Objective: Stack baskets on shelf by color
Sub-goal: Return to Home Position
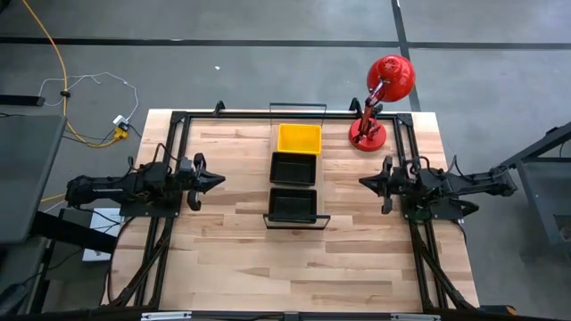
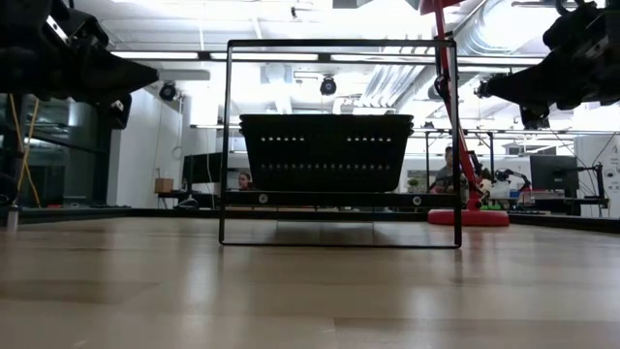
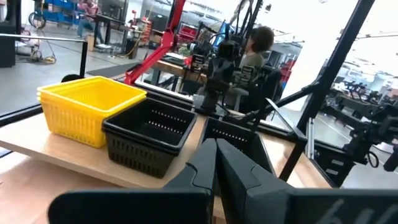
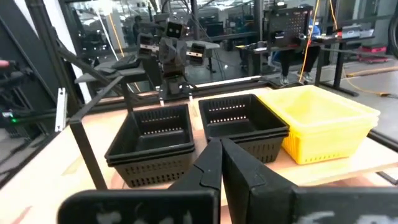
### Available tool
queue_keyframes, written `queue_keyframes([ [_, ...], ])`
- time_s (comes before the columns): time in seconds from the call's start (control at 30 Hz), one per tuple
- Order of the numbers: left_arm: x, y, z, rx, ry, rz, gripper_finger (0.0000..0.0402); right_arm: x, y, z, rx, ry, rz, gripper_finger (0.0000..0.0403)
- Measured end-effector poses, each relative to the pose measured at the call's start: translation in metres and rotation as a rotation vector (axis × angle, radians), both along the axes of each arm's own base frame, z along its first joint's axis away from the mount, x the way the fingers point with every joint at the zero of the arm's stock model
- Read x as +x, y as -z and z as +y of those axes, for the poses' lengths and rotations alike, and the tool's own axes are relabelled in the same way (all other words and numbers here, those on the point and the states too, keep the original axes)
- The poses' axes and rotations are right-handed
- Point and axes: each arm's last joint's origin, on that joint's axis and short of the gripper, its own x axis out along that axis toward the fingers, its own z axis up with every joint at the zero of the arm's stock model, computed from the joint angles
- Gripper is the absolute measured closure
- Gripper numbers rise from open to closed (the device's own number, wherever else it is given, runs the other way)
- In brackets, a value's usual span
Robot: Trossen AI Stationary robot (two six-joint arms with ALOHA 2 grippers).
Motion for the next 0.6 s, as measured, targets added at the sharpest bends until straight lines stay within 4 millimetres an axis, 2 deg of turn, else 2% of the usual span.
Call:
queue_keyframes([
  [0.43, 0.0, -0.0001, 0.0, 0.0, 0.001, 0.0, 0.0401, -0.0009, -0.0008, -0.0002, 0.04, 0.0, -0.017, 0.0403],
  [0.6, 0.0, -0.0001, 0.0, 0.0, 0.001, -0.001, 0.0401, -0.0009, -0.0013, -0.0066, 0.038, 0.049, -0.044, 0.0403],
])
